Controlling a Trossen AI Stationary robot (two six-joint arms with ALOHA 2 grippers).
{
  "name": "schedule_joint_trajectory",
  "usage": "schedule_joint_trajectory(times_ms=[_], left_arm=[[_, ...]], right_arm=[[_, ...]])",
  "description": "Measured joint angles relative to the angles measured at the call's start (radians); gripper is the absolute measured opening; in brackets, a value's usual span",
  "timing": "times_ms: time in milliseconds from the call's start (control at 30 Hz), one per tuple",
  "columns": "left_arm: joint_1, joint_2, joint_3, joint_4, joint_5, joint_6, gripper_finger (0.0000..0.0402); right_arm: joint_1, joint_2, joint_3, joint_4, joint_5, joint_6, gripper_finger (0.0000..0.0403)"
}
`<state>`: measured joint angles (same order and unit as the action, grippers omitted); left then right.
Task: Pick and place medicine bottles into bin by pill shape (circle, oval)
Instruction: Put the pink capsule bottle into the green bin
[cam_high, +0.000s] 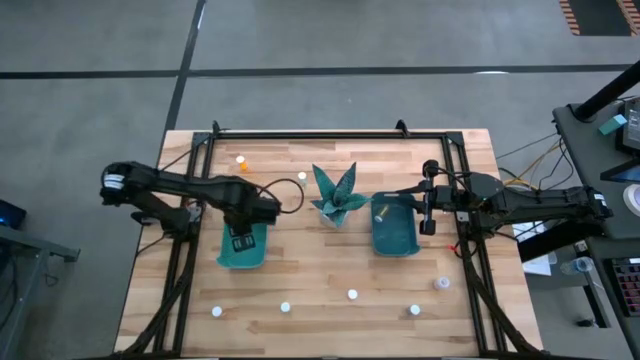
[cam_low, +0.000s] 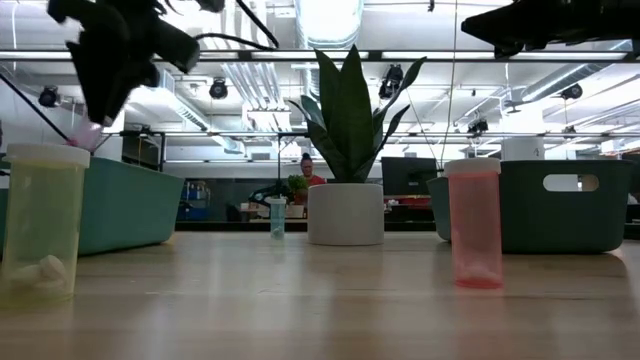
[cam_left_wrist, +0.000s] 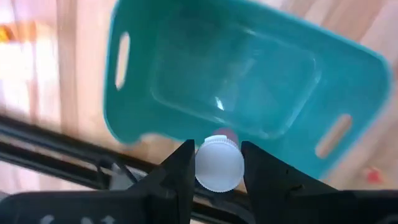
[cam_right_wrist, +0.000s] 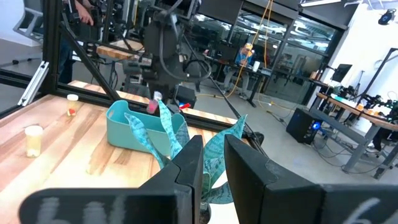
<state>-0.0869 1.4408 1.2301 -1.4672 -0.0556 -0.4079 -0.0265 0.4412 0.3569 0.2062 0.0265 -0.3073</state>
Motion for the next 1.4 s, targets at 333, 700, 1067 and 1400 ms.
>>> schedule_joint_trajectory(times_ms=[333, 700, 1067, 1400], left_arm=[[0.009, 0.047, -0.009, 0.138, -0.114, 0.102, 0.0097], [0.009, -0.031, -0.172, 0.306, -0.178, 0.111, 0.0097], [0.016, -0.240, -0.379, 0.488, -0.186, 0.101, 0.0097], [0.061, -0.327, -0.523, 0.614, -0.187, 0.106, 0.0097]], right_arm=[[0.000, 0.000, 0.000, -0.015, 0.000, -0.007, 0.0057], [0.000, 0.000, 0.000, -0.014, 0.000, -0.007, 0.0057], [0.000, 0.000, 0.000, -0.014, 0.000, -0.009, 0.0057], [0.000, 0.000, 0.000, -0.014, 0.000, -0.008, 0.0057]])
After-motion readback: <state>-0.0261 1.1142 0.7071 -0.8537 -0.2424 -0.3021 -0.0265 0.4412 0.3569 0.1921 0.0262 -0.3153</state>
